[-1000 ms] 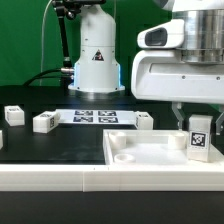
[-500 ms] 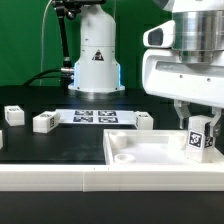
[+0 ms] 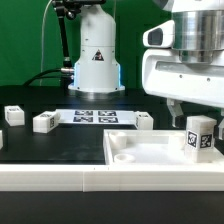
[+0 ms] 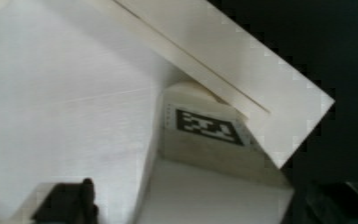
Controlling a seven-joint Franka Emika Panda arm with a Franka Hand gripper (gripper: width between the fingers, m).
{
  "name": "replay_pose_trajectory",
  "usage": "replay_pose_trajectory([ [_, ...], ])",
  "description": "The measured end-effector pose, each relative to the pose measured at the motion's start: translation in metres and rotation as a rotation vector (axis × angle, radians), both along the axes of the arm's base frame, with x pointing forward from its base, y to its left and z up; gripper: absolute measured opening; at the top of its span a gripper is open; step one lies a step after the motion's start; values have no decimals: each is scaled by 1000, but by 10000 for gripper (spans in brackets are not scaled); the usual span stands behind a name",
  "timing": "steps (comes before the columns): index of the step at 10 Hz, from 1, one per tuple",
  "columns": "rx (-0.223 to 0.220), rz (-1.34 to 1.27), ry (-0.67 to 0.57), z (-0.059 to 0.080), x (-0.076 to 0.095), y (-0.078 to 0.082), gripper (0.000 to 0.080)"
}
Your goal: Assemble one leg
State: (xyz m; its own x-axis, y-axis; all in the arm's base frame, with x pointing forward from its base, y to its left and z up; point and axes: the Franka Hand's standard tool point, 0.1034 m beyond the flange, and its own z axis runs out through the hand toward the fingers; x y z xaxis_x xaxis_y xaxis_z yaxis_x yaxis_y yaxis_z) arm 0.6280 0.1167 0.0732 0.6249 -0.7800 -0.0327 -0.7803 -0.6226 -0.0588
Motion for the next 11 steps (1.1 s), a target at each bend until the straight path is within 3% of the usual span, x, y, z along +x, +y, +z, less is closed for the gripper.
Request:
replay_pose_trajectory([
  [6, -24, 588, -34, -2, -2, 9, 649],
  [8, -29, 752, -44, -2, -1, -1, 649],
  [11, -45, 952, -51, -1, 0, -2, 649],
])
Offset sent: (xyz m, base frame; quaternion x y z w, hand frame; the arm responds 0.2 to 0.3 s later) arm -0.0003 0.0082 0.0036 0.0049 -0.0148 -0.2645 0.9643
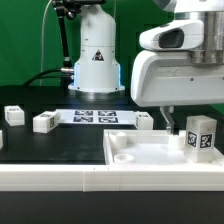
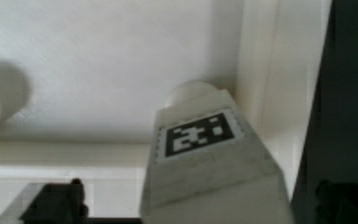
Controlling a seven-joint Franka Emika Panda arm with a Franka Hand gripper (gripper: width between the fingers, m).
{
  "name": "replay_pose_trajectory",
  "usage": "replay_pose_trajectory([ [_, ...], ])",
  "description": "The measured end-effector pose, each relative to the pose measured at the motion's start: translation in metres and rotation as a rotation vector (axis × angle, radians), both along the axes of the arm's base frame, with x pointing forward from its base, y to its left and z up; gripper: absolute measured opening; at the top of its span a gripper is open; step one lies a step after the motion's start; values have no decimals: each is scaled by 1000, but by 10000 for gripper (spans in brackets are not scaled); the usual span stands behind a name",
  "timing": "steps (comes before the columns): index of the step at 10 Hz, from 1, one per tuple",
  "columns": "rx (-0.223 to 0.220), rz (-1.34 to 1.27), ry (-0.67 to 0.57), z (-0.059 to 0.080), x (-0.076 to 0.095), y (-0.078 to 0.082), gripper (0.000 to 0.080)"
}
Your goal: Assemble one leg
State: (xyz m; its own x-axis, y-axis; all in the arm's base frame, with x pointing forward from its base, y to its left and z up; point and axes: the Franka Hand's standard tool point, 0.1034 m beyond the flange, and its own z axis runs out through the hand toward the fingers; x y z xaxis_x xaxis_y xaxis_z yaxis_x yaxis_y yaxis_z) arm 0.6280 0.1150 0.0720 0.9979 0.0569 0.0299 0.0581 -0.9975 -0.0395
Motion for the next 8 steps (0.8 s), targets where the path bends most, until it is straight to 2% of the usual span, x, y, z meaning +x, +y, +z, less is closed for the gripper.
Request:
replay_pose_trajectory([
  [2, -1, 61, -5, 1, 1, -1, 649],
  [4, -1, 55, -5, 1, 1, -1, 383],
  [5, -1, 52, -5, 1, 1, -1, 383],
  [6, 0, 30, -4, 1, 1, -1, 290],
  [8, 6, -96, 0, 0, 1, -1, 291],
])
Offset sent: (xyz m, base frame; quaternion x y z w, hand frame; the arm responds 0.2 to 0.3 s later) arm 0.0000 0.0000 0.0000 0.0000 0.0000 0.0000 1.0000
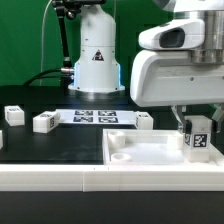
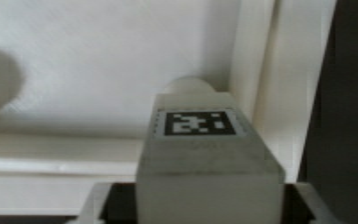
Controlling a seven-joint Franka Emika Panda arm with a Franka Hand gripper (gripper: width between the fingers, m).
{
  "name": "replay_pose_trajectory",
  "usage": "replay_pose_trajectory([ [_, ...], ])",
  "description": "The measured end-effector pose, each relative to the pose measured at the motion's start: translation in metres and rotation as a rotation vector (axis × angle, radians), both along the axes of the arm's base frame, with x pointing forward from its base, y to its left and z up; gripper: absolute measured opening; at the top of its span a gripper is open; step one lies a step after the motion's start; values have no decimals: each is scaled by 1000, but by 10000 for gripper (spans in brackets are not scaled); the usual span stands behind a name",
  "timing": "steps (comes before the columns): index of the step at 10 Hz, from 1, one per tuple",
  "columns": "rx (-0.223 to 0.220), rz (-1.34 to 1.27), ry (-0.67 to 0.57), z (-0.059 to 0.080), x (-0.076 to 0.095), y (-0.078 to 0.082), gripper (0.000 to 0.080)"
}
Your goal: Assemble one leg
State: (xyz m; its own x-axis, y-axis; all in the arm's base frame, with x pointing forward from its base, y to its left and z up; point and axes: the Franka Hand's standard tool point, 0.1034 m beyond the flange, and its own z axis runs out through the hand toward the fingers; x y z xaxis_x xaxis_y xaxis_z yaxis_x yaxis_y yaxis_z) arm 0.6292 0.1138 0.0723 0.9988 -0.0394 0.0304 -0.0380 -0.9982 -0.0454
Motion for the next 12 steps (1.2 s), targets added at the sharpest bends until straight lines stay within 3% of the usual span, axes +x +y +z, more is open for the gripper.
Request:
replay_pose_trajectory([
  [6, 19, -755, 4, -1, 0, 2, 291],
  [9, 28, -1062, 9, -1, -3, 0, 291],
  [11, 57, -1272, 54, -1, -2, -3, 292],
  [12, 58, -1279, 55, -1, -2, -3, 292],
])
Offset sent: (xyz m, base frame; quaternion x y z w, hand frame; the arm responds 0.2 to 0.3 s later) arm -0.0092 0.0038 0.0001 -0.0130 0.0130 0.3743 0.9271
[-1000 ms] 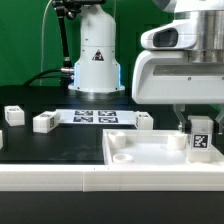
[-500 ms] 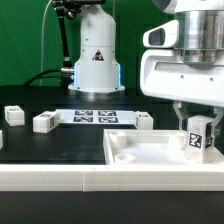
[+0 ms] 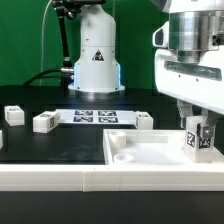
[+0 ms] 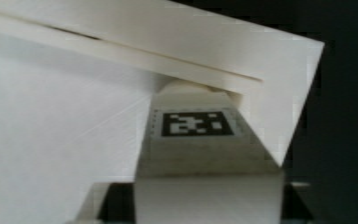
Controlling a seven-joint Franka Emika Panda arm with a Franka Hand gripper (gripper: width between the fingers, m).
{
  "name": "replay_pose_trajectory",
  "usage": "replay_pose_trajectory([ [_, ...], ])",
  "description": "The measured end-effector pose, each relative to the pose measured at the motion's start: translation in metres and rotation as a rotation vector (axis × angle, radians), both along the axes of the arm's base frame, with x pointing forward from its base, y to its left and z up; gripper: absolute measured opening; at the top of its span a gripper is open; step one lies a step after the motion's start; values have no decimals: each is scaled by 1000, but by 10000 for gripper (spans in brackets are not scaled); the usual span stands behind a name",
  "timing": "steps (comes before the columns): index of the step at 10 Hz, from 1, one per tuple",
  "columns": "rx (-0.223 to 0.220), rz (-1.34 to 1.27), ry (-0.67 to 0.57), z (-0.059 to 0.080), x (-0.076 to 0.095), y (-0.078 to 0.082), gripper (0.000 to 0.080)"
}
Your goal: Assemble one leg
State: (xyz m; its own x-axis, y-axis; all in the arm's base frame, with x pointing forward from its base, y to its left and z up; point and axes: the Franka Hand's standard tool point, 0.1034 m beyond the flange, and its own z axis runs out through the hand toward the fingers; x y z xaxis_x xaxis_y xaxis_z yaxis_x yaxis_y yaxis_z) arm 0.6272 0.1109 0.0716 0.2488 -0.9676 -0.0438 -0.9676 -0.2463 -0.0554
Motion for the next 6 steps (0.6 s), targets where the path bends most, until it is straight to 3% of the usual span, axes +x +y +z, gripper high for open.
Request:
replay_pose_trajectory([
  [3, 15, -143, 9, 0, -1, 1, 292],
  [4, 14, -127, 8, 0, -1, 1, 345],
  [5, 13, -93, 5, -1, -1, 1, 345],
  [6, 11, -32, 8, -1, -1, 1, 482],
])
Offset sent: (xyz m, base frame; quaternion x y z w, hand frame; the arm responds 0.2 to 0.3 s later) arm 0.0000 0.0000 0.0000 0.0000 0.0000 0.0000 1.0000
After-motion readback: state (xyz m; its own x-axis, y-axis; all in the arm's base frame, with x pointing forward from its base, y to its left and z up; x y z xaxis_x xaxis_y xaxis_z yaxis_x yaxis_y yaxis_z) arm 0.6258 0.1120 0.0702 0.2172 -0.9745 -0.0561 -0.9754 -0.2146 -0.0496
